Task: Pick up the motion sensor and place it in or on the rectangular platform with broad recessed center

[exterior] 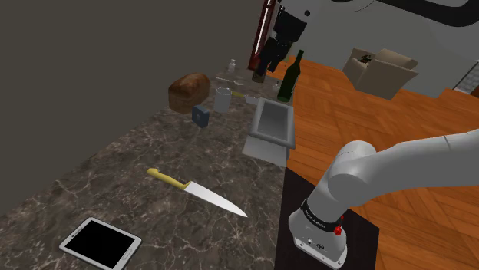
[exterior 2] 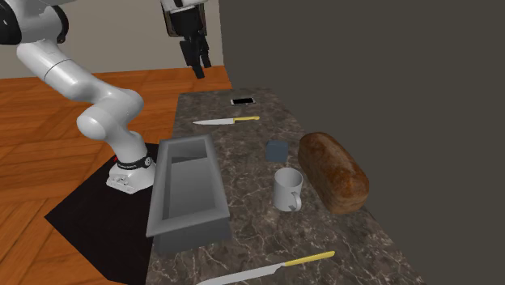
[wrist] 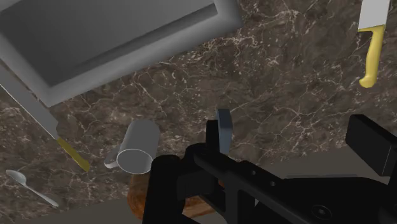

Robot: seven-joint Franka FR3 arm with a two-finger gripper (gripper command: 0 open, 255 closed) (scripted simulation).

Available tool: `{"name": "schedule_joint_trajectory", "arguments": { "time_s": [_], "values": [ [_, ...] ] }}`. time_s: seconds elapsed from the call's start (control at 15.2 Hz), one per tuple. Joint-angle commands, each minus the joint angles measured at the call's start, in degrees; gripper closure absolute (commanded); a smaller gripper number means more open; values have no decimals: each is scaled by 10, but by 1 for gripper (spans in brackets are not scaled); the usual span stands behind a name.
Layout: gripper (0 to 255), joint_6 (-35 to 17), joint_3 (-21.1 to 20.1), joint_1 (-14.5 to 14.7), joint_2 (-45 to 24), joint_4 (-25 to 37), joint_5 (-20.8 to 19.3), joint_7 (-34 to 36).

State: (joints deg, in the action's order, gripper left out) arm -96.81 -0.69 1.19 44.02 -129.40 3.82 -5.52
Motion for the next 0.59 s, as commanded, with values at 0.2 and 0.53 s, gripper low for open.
{"name": "schedule_joint_trajectory", "arguments": {
  "time_s": [0.2, 0.53],
  "values": [
    [0, -43, -7, -4, -51, -3, 4, 16],
    [0, -108, -18, -10, -145, 7, 8, 41]
  ]
}}
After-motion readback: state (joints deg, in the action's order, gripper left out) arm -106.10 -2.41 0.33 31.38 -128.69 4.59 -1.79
